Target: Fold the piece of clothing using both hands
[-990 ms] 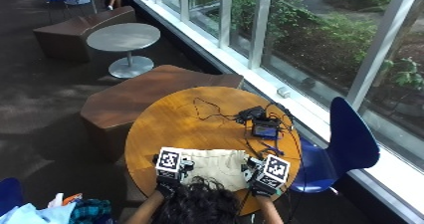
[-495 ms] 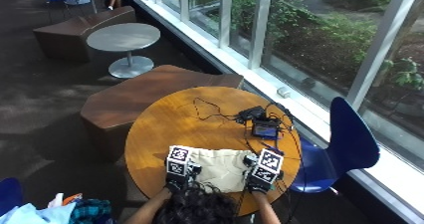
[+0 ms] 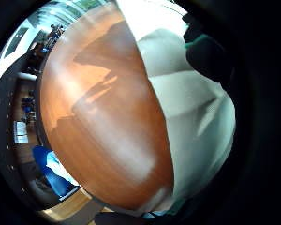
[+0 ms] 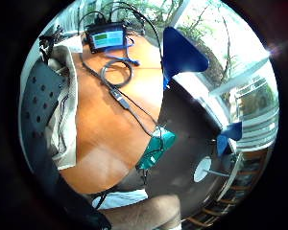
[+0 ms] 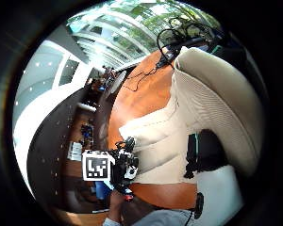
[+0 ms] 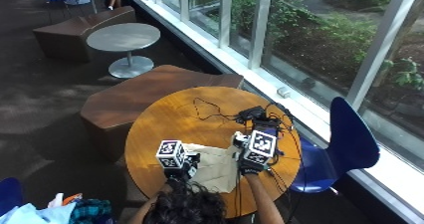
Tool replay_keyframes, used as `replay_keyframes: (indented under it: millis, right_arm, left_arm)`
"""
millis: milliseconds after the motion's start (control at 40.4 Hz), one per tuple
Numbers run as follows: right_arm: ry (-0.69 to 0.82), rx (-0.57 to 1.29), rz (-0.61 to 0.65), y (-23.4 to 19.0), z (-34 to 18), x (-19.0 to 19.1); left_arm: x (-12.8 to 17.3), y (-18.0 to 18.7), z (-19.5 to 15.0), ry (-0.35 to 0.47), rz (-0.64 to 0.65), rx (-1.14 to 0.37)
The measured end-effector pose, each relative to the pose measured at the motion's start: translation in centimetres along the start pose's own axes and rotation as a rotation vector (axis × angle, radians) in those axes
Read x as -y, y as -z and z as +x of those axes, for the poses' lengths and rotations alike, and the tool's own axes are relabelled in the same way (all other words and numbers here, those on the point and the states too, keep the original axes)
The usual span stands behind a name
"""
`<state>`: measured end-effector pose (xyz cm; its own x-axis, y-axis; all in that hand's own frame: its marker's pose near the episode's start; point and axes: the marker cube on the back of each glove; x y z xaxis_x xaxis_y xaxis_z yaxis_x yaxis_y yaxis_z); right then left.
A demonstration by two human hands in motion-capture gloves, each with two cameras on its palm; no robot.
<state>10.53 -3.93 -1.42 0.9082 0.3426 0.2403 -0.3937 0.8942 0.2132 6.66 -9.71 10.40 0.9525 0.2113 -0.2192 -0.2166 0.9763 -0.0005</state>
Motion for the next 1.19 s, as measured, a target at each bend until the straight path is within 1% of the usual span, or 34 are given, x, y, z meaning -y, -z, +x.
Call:
replay_keyframes:
  millis: [74,148,247,371,445,520,569,643,693,767,841,916,990,1089,1138,1188]
  right_arm:
    - [0.086,-0.098,0.056,0.3,-4.2,-0.8]
    - [0.168,-0.229,0.09,0.0,-8.8,-2.2]
    - [0.279,-0.336,0.077,-1.8,-14.4,-4.5]
    - [0.399,-0.384,-0.005,-4.4,-19.4,-7.9]
    - [0.448,-0.434,-0.038,-7.3,-21.4,-9.5]
    - [0.476,-0.469,-0.047,-9.7,-22.3,-10.8]
    - [0.487,-0.451,-0.031,-11.0,-22.7,-11.2]
    - [0.502,-0.36,-0.007,-11.9,-22.7,-11.5]
    - [0.516,-0.255,-0.01,-11.7,-22.6,-11.6]
    - [0.554,-0.029,-0.045,-11.8,-22.2,-11.0]
    - [0.596,0.17,-0.128,-10.0,-20.3,-10.7]
    - [0.636,0.306,-0.164,-7.8,-18.2,-9.7]
    - [0.666,0.354,-0.174,-6.1,-16.2,-8.5]
    - [0.697,0.399,-0.183,-3.4,-12.1,-5.8]
    - [0.673,0.407,-0.175,-2.3,-10.4,-5.0]
    - [0.624,0.376,-0.147,-1.3,-8.9,-4.3]
  left_arm:
    - [-1.3,2.8,-1.9,0.057,0.068,-0.059]
    - [-2.8,5.4,-4.3,0.127,0.126,-0.058]
    - [-4.8,8.0,-7.1,0.204,0.184,-0.072]
    - [-6.7,9.3,-9.8,0.28,0.221,-0.126]
    - [-7.3,9.3,-11.2,0.316,0.224,-0.14]
    - [-7.7,9.1,-12.0,0.335,0.228,-0.149]
    - [-7.9,8.9,-12.2,0.341,0.231,-0.15]
    - [-7.9,8.5,-12.4,0.346,0.232,-0.151]
    - [-7.9,8.4,-12.5,0.347,0.232,-0.156]
    - [-7.7,8.4,-12.2,0.341,0.228,-0.167]
    - [-7.5,8.6,-11.7,0.322,0.227,-0.164]
    - [-7.4,9.0,-10.9,0.299,0.235,-0.137]
    - [-7.4,9.5,-9.9,0.278,0.243,-0.107]
    - [-7.8,10.6,-7.5,0.231,0.254,-0.057]
    - [-8.1,11.2,-6.4,0.211,0.263,-0.035]
    - [-8.2,11.6,-5.5,0.193,0.274,-0.006]
